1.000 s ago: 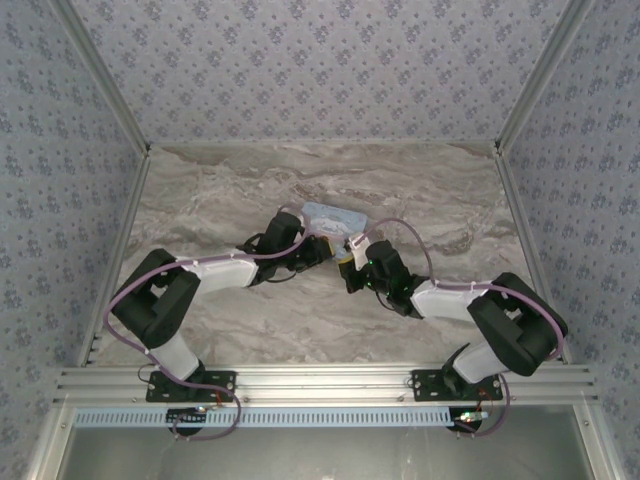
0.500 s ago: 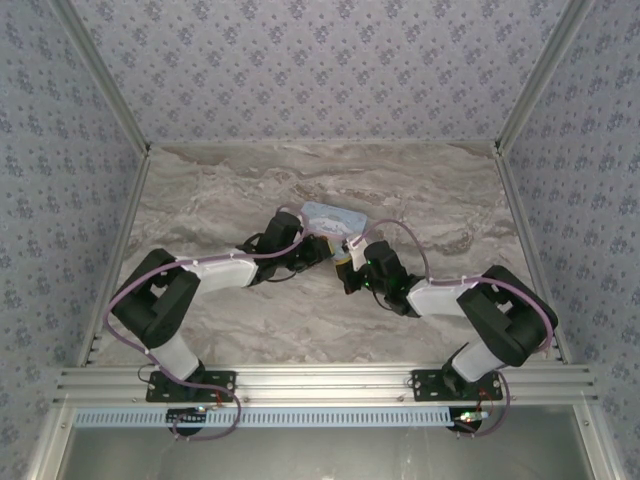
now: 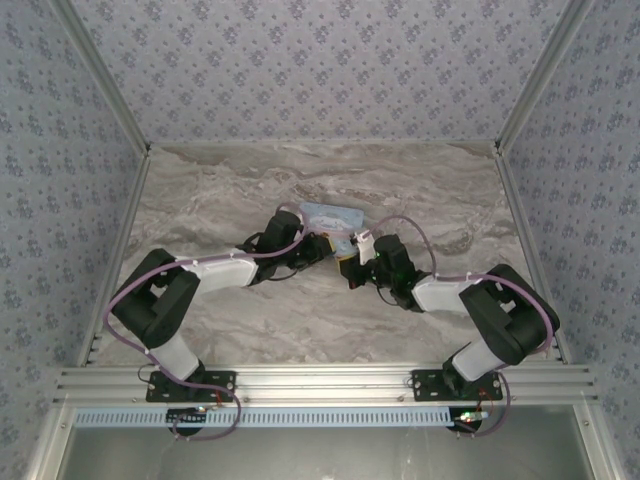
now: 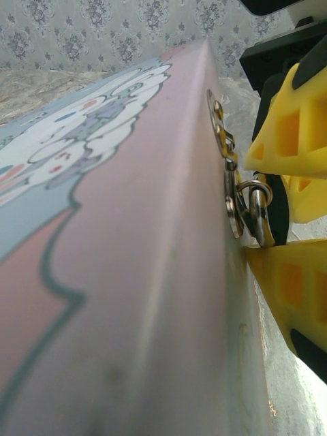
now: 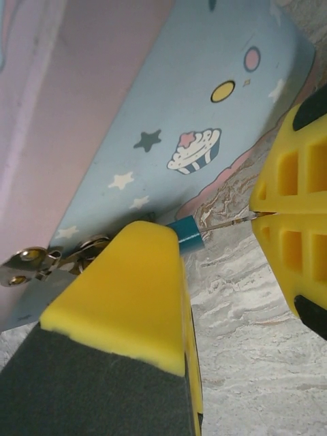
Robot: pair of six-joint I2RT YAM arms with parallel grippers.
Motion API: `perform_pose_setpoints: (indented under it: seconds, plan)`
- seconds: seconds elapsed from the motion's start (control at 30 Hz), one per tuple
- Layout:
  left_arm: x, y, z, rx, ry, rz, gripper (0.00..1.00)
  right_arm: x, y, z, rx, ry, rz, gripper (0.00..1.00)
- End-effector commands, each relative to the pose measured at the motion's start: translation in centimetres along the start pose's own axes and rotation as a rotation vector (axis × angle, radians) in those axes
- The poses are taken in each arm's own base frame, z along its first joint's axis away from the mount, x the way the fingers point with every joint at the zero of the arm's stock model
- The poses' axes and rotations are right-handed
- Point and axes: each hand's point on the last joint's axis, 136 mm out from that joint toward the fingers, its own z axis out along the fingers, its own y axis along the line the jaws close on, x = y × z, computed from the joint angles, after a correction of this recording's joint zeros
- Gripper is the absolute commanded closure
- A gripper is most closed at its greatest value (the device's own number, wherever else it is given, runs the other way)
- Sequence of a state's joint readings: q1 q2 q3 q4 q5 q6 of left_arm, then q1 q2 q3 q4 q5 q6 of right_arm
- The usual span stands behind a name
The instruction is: Unlock a padlock with a key
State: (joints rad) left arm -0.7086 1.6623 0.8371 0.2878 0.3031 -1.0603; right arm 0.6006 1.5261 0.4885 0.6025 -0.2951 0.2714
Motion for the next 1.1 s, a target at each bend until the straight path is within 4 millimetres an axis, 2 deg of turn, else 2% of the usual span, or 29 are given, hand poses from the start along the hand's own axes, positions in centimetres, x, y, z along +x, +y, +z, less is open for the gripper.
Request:
perform_pose_setpoints:
  seconds: [0.0, 0.37, 0.73, 0.83, 1.07]
  plan:
    - [1.1, -2.8, -0.8, 0.082, 0.059, 0.032, 0.85, -4.2, 0.8, -0.5, -0.054, -0.135, -0.005, 1.00]
    - [1.3, -2.4, -0.6, 0.070, 0.067, 0.022, 0.85, -4.6, 1.0, -0.5, -0.059, -0.128, -0.020, 1.00]
    - [1.3, -2.6, -0.2, 0.080, 0.074, 0.021, 0.85, -6.2, 1.3, -0.6, -0.063, -0.187, 0.004, 1.00]
    - [1.2, -2.4, 0.3, 0.075, 0.077, 0.013, 0.85, -5.5, 0.8, -0.5, -0.040, -0.179, 0.040, 1.00]
    - [0.9, -1.9, 2.0, 0.056, 0.090, -0.008, 0.85, -1.6, -1.7, 0.2, 0.029, -0.108, 0.151, 1.00]
